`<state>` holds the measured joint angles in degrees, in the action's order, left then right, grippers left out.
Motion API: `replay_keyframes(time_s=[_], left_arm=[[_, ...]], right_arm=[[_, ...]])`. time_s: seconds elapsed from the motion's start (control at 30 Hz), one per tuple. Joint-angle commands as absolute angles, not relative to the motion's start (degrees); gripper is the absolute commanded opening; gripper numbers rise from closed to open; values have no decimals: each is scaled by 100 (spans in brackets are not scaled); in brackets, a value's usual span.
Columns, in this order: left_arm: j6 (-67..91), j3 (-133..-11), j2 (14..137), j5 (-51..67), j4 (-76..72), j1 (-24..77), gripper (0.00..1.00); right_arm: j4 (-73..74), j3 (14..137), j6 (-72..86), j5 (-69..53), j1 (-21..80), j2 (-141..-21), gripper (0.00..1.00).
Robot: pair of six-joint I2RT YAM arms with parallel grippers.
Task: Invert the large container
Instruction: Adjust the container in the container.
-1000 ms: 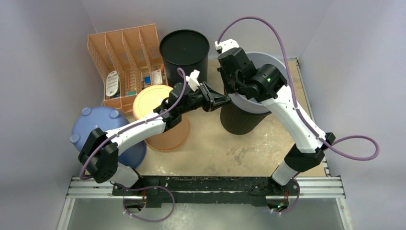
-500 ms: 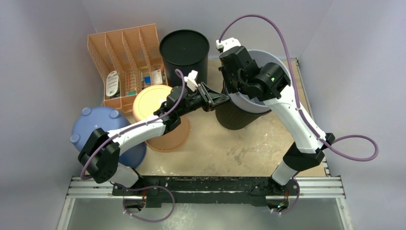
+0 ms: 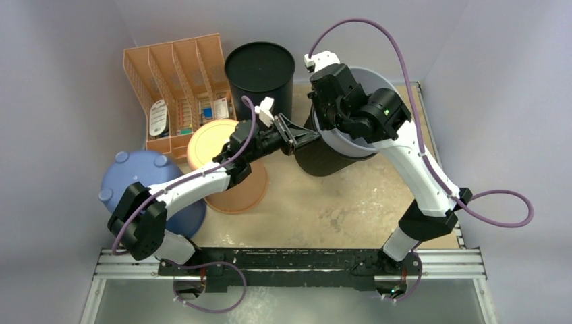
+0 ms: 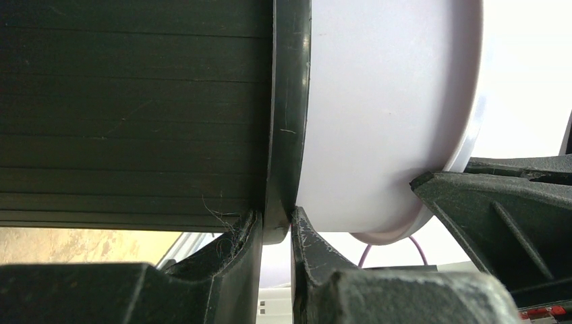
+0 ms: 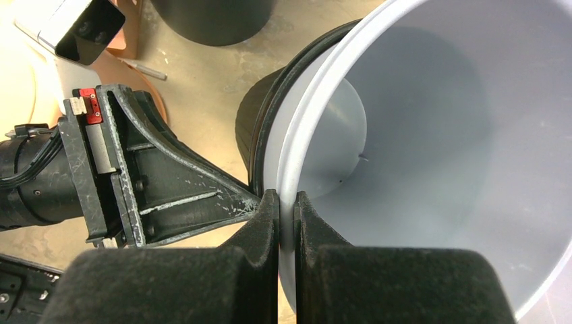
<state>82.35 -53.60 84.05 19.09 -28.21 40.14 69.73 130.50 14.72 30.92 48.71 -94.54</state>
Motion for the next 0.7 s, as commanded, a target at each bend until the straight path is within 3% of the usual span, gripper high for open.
replay_keyframes(time_s=[0.0,0.17,0.67], left_arm=[[7828,-4733,8997,1099,-691,3663,0],[7802,-4769,8949,1089,-638,3665,0],[7895,-4456,8870,1028,-703,3606,0]], right_arm=[[5864,13795,1074,3989,4887,-8516,0],[5903,13168,1115,3955,4887,-8390,0],[5931,13540,1162,4661,4887,-8025,0]])
